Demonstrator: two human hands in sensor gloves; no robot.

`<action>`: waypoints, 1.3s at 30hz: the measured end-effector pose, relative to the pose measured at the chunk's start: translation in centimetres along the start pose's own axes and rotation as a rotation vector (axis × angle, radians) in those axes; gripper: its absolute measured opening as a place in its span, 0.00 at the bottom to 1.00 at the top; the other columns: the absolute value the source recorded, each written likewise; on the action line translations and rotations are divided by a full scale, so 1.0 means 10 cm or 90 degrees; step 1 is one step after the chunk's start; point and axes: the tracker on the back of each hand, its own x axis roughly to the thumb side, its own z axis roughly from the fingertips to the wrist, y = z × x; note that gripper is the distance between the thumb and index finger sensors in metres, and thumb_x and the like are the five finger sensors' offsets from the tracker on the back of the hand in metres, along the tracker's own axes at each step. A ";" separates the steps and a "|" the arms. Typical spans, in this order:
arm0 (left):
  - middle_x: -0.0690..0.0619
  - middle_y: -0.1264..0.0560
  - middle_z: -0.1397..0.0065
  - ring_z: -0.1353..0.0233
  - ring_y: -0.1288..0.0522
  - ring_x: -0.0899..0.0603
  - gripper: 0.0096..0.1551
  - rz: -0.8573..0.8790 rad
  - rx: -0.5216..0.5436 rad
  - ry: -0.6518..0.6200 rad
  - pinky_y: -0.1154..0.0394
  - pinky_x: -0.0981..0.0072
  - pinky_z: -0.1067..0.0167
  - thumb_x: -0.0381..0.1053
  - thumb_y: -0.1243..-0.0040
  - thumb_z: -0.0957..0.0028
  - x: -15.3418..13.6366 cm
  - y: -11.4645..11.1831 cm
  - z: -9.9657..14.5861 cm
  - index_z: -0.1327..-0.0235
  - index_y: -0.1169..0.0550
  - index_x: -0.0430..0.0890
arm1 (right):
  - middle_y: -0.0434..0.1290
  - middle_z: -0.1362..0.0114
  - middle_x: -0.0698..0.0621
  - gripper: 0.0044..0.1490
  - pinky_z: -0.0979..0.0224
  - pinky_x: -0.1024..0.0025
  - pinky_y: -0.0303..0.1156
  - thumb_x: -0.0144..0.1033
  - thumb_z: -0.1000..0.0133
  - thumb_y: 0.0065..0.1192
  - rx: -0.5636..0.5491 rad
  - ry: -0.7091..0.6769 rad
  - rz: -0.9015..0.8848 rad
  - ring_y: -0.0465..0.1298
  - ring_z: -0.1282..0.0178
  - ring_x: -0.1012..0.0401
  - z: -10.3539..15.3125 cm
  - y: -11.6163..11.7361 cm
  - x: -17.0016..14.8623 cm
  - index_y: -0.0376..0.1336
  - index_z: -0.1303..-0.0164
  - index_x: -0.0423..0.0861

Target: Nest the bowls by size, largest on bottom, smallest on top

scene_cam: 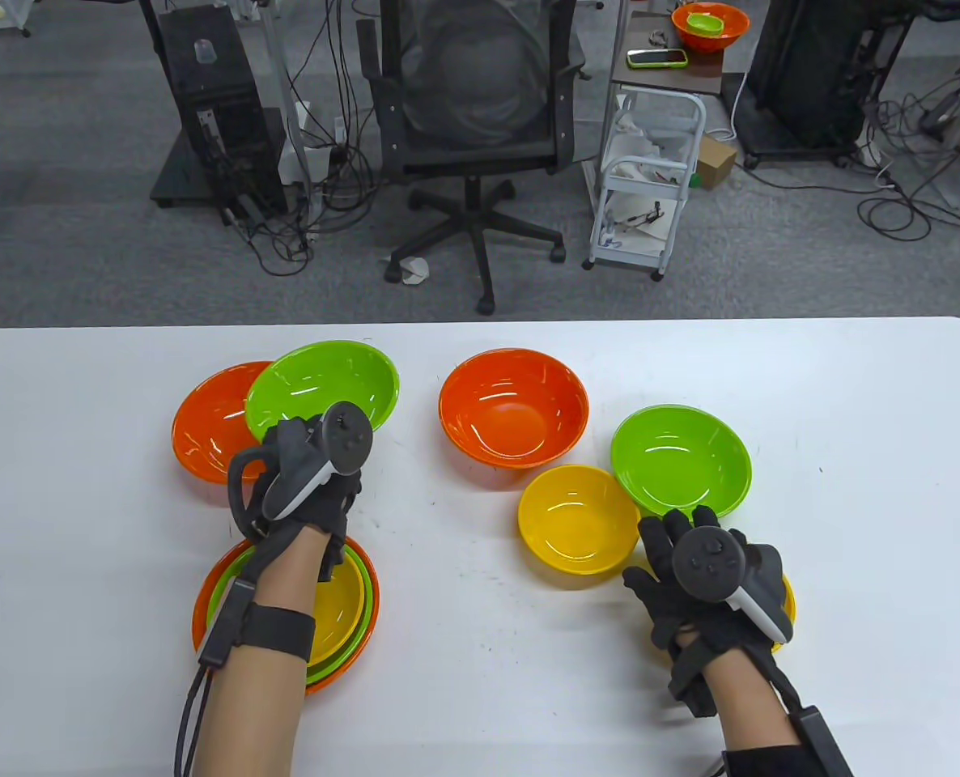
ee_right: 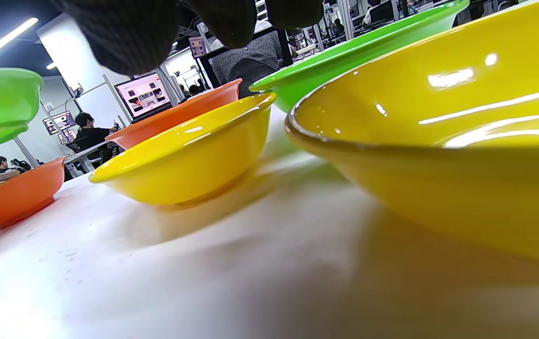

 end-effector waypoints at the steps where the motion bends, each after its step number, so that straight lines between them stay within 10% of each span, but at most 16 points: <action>1: 0.52 0.22 0.34 0.26 0.28 0.38 0.23 0.000 0.004 0.012 0.37 0.36 0.24 0.50 0.36 0.47 -0.05 -0.01 -0.02 0.38 0.18 0.55 | 0.47 0.15 0.38 0.45 0.26 0.30 0.29 0.48 0.44 0.60 -0.001 0.000 0.001 0.34 0.17 0.36 0.00 0.00 0.00 0.51 0.19 0.43; 16: 0.53 0.22 0.33 0.26 0.27 0.40 0.24 -0.024 -0.024 0.102 0.36 0.38 0.24 0.49 0.36 0.48 -0.78 -0.32 -0.39 0.37 0.19 0.56 | 0.47 0.15 0.37 0.45 0.26 0.30 0.29 0.49 0.44 0.59 -0.008 0.024 0.009 0.34 0.17 0.36 -0.05 0.05 0.02 0.51 0.19 0.43; 39: 0.54 0.21 0.33 0.27 0.26 0.41 0.25 -0.075 -0.084 0.097 0.30 0.46 0.26 0.49 0.34 0.48 -0.68 -0.55 -0.55 0.36 0.19 0.57 | 0.47 0.15 0.37 0.45 0.26 0.31 0.29 0.48 0.44 0.60 -0.023 0.033 -0.007 0.34 0.17 0.36 -0.03 0.00 -0.03 0.51 0.19 0.43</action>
